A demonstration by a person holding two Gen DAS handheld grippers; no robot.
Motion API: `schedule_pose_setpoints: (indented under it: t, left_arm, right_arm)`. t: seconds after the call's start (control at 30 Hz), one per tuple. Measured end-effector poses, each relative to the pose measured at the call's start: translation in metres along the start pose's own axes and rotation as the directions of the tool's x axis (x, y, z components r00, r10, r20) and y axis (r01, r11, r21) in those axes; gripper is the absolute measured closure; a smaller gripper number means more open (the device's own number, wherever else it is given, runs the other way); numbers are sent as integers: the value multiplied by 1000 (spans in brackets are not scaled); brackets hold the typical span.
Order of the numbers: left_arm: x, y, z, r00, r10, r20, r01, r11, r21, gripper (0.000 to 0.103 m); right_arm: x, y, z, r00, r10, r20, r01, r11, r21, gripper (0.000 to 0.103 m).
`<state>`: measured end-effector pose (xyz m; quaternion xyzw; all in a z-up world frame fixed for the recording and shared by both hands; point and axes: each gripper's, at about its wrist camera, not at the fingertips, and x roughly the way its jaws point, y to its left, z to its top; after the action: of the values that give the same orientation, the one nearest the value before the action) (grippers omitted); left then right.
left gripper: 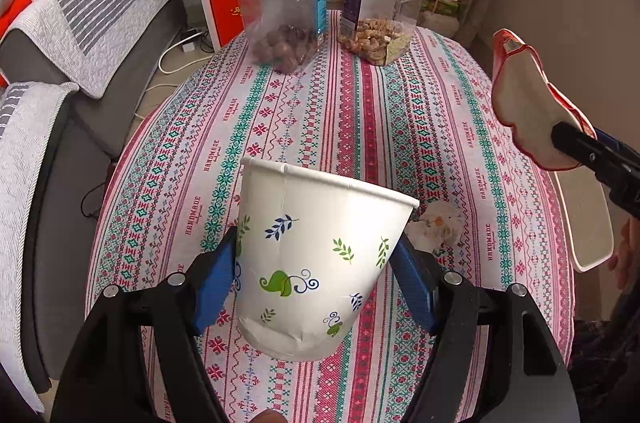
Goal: Collect trash
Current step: 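Carry the red noodle bag to the bin and release it with the right gripper, then drop the paper cup into the bin with the left gripper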
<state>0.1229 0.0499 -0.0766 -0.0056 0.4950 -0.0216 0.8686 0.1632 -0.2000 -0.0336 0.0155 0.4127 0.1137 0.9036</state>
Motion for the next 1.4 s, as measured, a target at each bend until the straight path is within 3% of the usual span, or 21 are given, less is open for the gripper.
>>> schedule_pose_setpoints:
  t: [0.3, 0.57, 0.67, 0.8, 0.97, 1.33, 1.4]
  left_arm:
    - [2, -24, 3, 1000, -17, 12, 17, 999, 31, 32]
    - [-1, -54, 4, 998, -54, 37, 52, 997, 58, 32]
    - [-8, -73, 5, 995, -76, 64, 70, 993, 98, 32]
    - [-13, -99, 8, 990, -104, 92, 93, 988, 124, 32]
    - [-11, -143, 13, 987, -145, 73, 133, 980, 148, 32]
    - [-27, -291, 46, 952, -295, 80, 270, 933, 237, 31]
    - [-28, -312, 49, 948, -308, 81, 280, 927, 249, 30]
  right_arm:
    - [-21, -85, -11, 988, -154, 24, 143, 956, 256, 20]
    - [-51, -147, -32, 937, -350, 4, 319, 860, 397, 19]
    - [-64, -167, -42, 918, -395, -10, 358, 820, 447, 11]
    - [-86, -187, -55, 907, -421, -18, 375, 787, 490, 8]
    - [-115, -200, -64, 898, -439, 12, 371, 772, 516, 7]
    - [-173, -225, -80, 842, -527, 113, 371, 719, 588, 7]
    - [-186, -230, -85, 821, -554, 141, 371, 704, 605, 7]
